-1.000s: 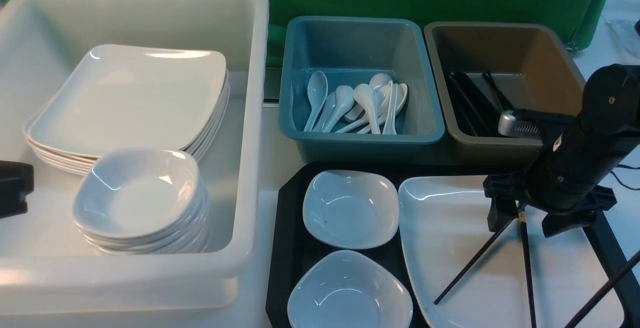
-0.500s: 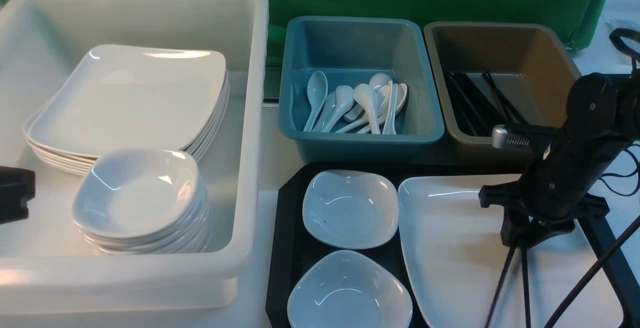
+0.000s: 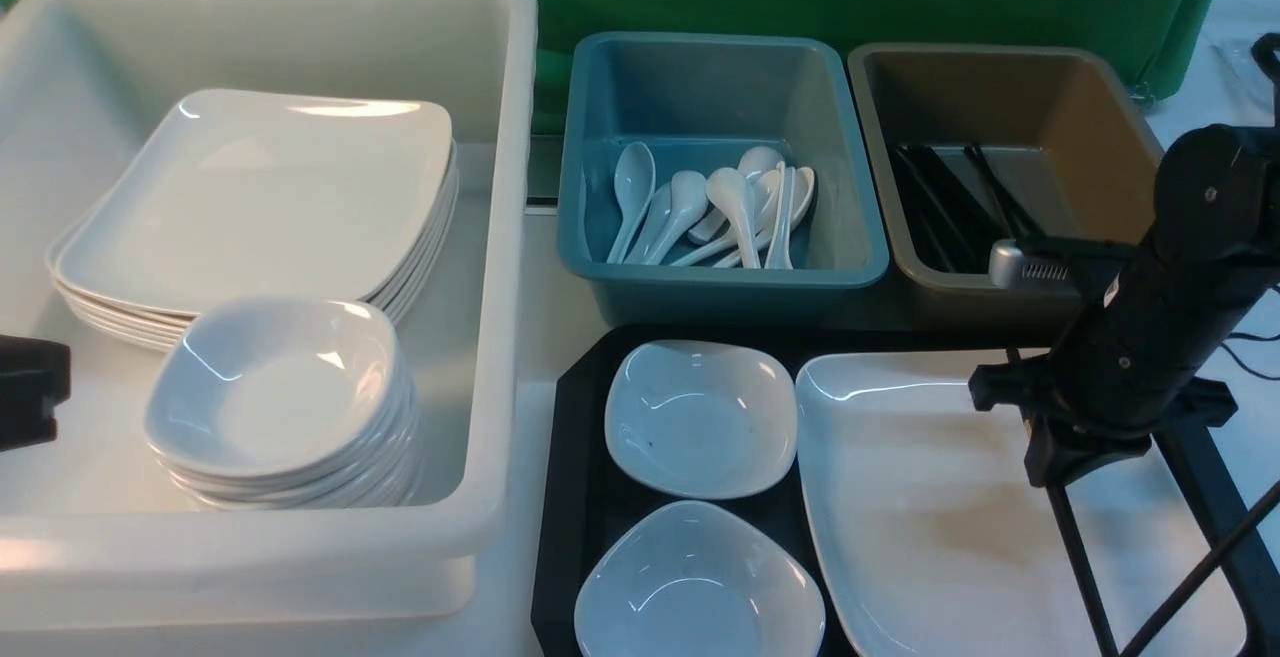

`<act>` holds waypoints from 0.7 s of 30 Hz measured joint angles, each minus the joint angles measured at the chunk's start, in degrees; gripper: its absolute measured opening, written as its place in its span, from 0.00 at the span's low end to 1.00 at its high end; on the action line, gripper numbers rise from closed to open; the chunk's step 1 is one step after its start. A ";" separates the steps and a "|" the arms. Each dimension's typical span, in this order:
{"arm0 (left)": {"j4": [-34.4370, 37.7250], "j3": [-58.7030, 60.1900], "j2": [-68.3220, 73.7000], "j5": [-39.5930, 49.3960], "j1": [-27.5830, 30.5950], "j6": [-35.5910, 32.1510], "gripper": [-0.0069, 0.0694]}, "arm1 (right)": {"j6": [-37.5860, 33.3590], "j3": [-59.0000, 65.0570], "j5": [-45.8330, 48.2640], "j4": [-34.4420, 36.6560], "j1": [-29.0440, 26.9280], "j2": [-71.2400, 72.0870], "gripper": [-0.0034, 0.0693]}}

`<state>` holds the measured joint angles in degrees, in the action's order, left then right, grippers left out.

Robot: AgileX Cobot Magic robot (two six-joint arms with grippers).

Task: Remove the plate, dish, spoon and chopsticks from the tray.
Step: Use the right arm to grab a pair of chopsticks from the plate, then use the right arm to put the chopsticks into the small storage box on the right

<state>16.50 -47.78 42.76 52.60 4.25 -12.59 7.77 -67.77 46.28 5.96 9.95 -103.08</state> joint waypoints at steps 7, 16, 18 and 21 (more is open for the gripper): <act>0.00 0.00 0.00 0.00 0.00 0.00 0.11 | -3.55 -1.25 2.19 3.09 0.00 5.33 0.16; 0.00 0.00 0.00 0.00 0.00 0.00 0.11 | -4.57 -12.26 5.66 4.46 -0.06 5.80 0.16; 0.00 0.00 0.00 0.00 0.00 0.00 0.11 | -4.75 -17.20 5.88 4.66 -0.55 5.06 0.16; 0.00 0.00 0.00 0.00 0.00 0.00 0.11 | -4.87 -23.70 5.58 4.87 -1.97 3.07 0.16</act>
<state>16.50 -47.78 42.76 52.60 4.25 -12.59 2.90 -91.47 51.87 10.84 7.98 -100.01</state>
